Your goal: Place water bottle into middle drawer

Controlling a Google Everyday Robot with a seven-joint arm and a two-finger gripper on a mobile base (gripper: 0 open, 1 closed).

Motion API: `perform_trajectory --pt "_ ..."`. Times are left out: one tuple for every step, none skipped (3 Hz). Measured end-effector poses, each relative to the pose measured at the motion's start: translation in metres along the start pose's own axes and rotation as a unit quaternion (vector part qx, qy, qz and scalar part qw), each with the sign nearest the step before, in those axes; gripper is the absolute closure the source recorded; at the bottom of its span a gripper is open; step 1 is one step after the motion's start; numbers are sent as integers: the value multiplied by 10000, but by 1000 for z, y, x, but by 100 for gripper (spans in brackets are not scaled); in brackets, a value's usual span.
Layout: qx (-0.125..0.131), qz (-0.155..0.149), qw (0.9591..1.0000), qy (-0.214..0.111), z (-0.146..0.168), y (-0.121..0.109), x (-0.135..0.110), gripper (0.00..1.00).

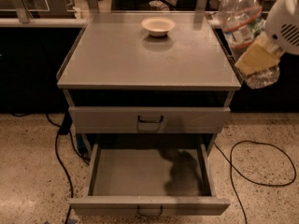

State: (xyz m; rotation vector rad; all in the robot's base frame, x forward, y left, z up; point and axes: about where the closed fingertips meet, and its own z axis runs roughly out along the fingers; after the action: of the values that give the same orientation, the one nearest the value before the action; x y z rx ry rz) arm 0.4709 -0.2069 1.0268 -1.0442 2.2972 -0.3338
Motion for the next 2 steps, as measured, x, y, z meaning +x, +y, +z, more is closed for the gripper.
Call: perform_trajectory --pt "-455 262 9986 116 28 20 19 100" --pt "-455 262 9986 116 28 20 19 100"
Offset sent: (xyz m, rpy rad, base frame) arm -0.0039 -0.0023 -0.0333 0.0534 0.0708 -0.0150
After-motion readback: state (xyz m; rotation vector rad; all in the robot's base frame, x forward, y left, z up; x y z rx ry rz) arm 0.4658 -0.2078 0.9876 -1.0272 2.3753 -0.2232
